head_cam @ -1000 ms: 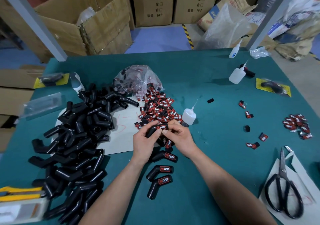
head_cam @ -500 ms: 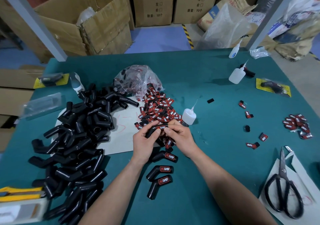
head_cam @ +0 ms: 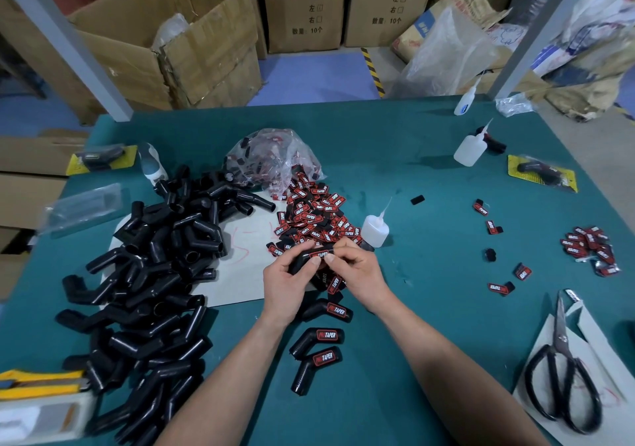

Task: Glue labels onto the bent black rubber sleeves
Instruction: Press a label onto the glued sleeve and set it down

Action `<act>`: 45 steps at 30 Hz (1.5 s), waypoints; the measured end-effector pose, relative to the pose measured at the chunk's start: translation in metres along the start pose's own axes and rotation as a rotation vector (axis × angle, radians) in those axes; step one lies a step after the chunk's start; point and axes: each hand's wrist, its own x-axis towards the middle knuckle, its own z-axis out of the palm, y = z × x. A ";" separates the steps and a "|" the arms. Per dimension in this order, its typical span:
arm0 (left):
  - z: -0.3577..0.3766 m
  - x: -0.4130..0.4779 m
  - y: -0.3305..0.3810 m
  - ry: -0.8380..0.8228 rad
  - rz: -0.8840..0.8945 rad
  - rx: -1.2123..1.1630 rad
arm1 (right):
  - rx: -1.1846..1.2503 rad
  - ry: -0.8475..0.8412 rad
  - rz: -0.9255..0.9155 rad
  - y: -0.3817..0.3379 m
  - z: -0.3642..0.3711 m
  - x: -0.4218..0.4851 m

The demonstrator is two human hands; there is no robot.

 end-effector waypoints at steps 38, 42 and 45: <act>0.002 -0.002 -0.001 0.003 0.079 0.064 | 0.274 0.049 0.097 -0.005 0.002 0.000; 0.002 -0.004 0.000 0.006 0.106 0.050 | 0.240 0.045 0.093 -0.005 0.003 -0.001; 0.002 -0.004 0.000 0.012 0.105 0.025 | 0.236 0.036 0.076 -0.007 0.003 -0.002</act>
